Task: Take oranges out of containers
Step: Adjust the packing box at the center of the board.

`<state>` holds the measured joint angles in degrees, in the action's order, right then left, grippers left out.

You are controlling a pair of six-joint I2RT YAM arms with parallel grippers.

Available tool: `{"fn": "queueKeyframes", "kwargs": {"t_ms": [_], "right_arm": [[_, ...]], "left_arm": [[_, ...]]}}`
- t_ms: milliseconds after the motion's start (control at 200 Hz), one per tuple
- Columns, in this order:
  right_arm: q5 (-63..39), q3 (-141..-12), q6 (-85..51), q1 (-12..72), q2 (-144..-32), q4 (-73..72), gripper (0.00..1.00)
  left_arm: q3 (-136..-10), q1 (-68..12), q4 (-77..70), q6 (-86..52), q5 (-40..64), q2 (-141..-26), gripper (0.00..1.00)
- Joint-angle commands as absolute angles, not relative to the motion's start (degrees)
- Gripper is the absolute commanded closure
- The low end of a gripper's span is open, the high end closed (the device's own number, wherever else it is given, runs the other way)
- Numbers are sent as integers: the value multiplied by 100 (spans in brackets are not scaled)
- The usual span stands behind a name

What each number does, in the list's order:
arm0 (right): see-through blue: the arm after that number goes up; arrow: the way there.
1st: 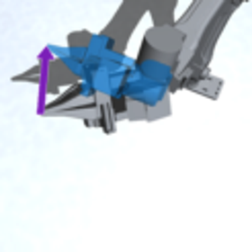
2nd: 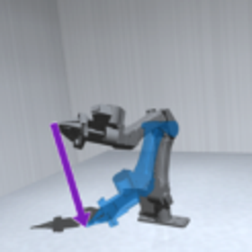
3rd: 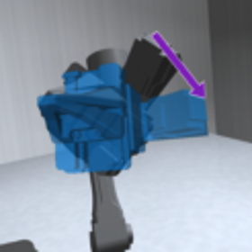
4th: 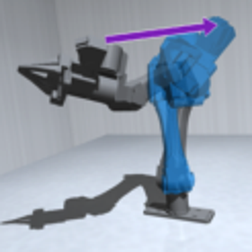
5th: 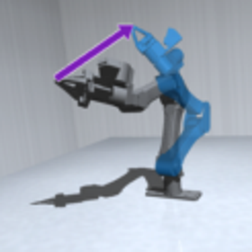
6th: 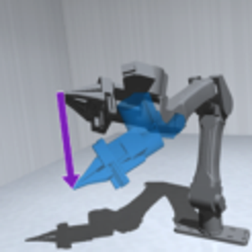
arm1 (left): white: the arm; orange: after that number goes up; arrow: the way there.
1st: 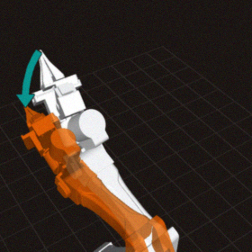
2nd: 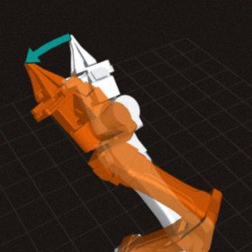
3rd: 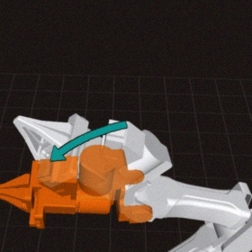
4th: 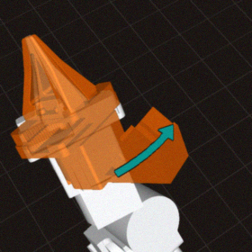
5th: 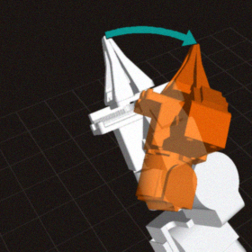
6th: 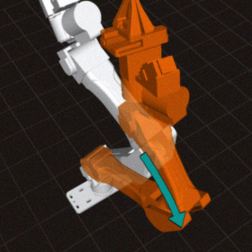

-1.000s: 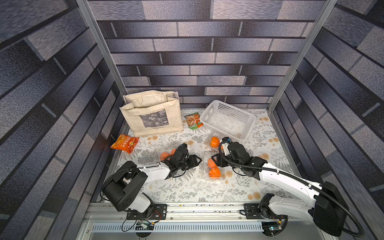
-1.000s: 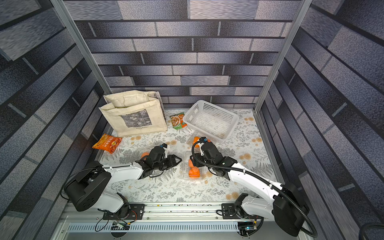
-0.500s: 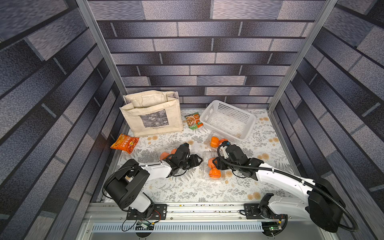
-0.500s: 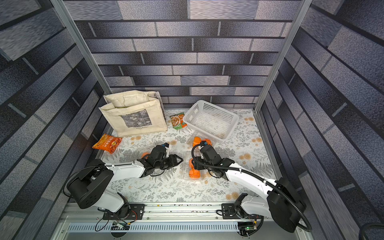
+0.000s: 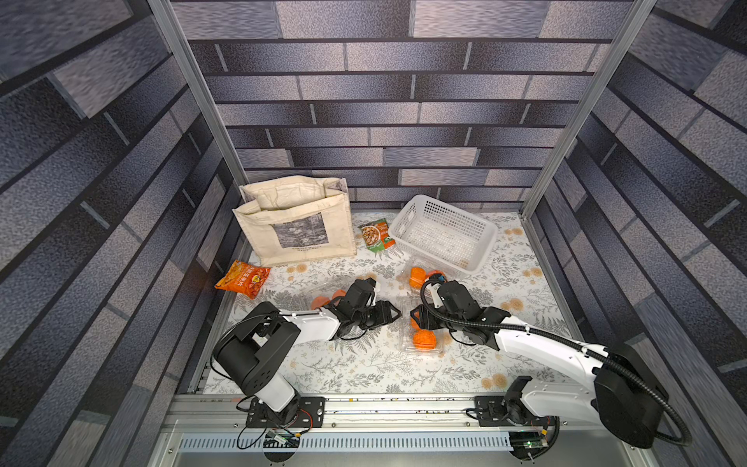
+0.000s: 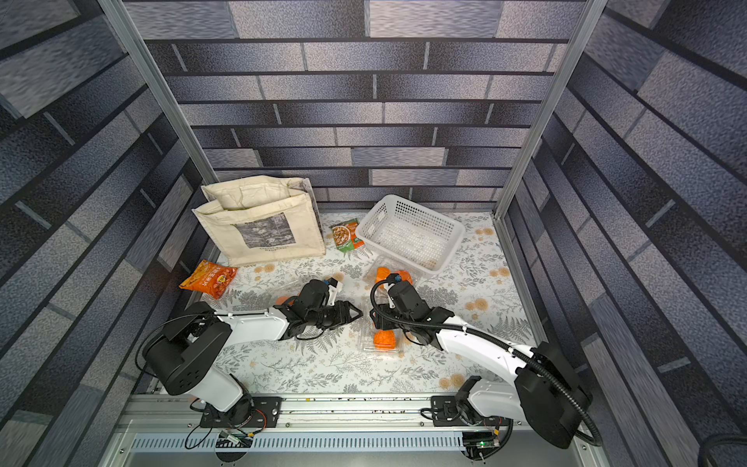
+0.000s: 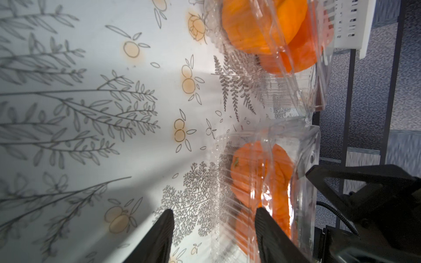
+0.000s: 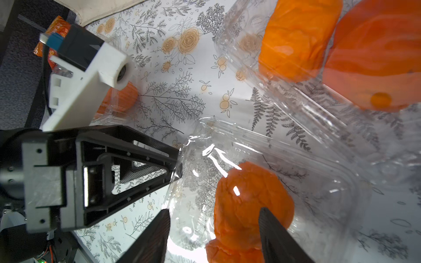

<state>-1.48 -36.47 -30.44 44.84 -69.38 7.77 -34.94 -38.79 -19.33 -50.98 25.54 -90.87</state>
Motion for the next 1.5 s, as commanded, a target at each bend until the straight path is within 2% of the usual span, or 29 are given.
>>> {"fn": "queueKeyframes", "kwargs": {"t_ms": [0, 195, 481, 861, 1232, 1347, 1493], "right_arm": [[84, -3648, -2927, 4457, -6461, 1340, 34], [723, -3636, -2931, 4319, -5762, 2218, 35], [211, -2996, -3300, 3971, -5467, 2081, 36], [-717, -2909, -3304, 3973, -6247, 1090, 38], [-917, -2882, -3366, 3973, -6640, 687, 40], [-890, -2909, -3342, 3973, -6660, 729, 41], [-837, -2903, -3327, 3973, -6625, 773, 41]], "left_arm": [[-3560, -3855, -1891, -4940, 2655, -9117, 41], [-3534, -3861, -1863, -4939, 2606, -9091, 41], [-3613, -3917, -1786, -4899, 2586, -9149, 41], [-3769, -4043, -1692, -4786, 2613, -9217, 40], [-3922, -4085, -2056, -4738, 3130, -9513, 42], [-3974, -4085, -2043, -4707, 3192, -9539, 49], [-3933, -4099, -1978, -4673, 3031, -9372, 70]]}}
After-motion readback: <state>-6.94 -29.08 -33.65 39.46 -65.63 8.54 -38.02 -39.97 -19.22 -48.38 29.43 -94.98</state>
